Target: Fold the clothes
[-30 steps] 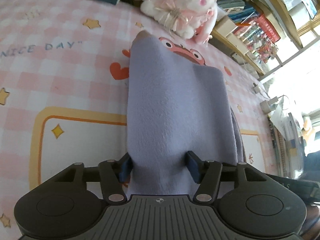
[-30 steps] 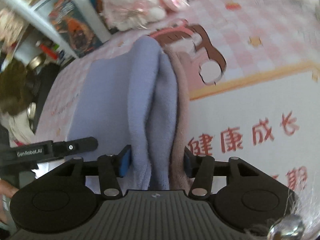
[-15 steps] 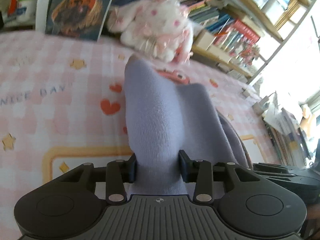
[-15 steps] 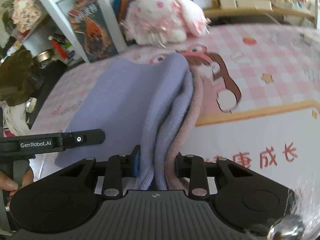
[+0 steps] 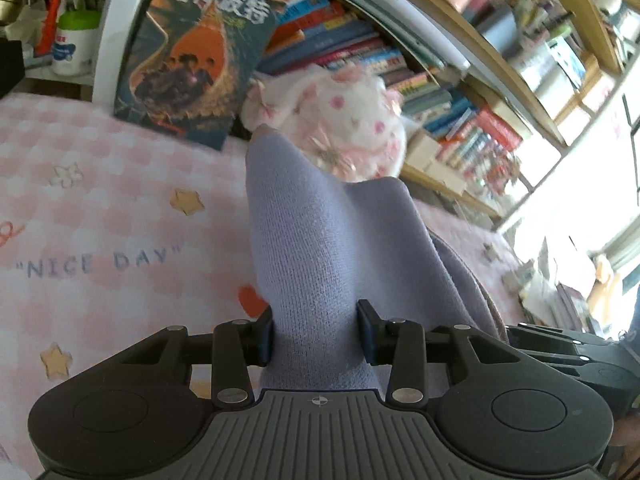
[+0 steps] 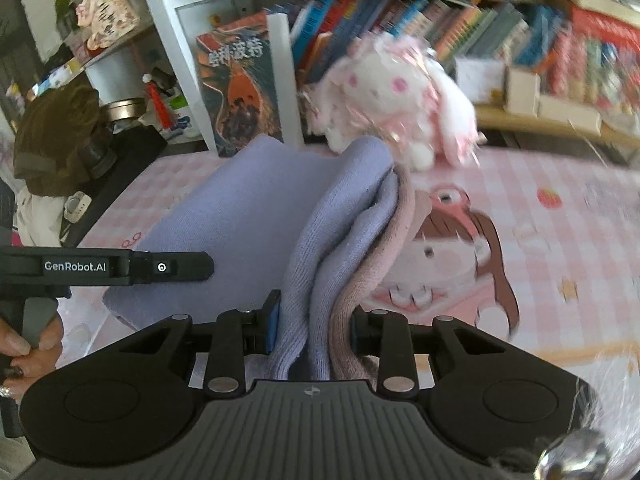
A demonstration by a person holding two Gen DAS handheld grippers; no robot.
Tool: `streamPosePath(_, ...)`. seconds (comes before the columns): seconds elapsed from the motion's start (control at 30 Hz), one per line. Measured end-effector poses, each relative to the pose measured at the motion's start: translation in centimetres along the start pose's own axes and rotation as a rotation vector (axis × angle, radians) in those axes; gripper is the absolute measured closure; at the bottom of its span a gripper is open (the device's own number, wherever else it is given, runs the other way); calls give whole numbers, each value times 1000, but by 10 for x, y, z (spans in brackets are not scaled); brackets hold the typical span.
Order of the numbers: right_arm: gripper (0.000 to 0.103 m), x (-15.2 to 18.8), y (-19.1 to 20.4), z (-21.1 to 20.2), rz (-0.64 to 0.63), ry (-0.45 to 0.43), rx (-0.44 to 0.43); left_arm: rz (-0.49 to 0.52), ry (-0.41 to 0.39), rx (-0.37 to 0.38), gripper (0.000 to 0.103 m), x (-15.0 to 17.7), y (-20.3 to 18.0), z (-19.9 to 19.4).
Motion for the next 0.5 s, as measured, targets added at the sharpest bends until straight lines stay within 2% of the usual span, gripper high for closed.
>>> streamPosePath(0.33,75,-51,9,63,-95,-13,4,-2,-63,-31,65,-41,40,28)
streamPosePath(0.5,75,-55,9,88,-119,-16,2,-15,-47,-45,65,-44,56,47)
Point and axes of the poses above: each gripper's, at about its wrist camera, not at the fingertips, and z roughly the way its jaws point, y to its left, x to its underside, the point moved 5 cm from there along z, roughly the way its jaws point, and after that the axes turned 3 degrees about z, right-handed, at the moved point
